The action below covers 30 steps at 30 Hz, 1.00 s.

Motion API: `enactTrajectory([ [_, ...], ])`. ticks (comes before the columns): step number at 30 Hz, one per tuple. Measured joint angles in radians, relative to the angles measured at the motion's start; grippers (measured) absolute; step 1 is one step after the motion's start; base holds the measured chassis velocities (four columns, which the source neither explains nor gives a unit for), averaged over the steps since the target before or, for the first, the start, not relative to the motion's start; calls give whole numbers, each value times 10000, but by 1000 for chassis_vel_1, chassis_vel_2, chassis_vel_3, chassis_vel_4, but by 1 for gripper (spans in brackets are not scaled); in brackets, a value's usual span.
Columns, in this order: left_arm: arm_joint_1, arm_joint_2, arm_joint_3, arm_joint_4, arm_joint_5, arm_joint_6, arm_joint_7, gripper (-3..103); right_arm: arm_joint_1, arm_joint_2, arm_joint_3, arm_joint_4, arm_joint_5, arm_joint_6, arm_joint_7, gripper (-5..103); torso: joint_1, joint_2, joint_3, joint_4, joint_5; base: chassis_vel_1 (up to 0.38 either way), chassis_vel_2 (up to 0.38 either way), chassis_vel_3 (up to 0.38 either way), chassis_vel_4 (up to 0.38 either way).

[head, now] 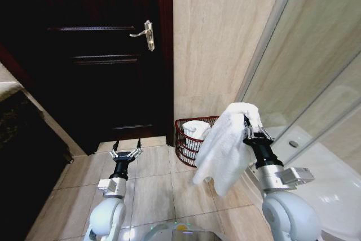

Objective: Discard the used towel into the hamper.

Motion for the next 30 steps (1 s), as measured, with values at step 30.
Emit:
enactTrajectory([
  [30,175,-263,7,-206,247,-12,-201,100,-90,169,-38,1,-83,306,-192,12,472,1235,763,0,1,0,0,0,0],
])
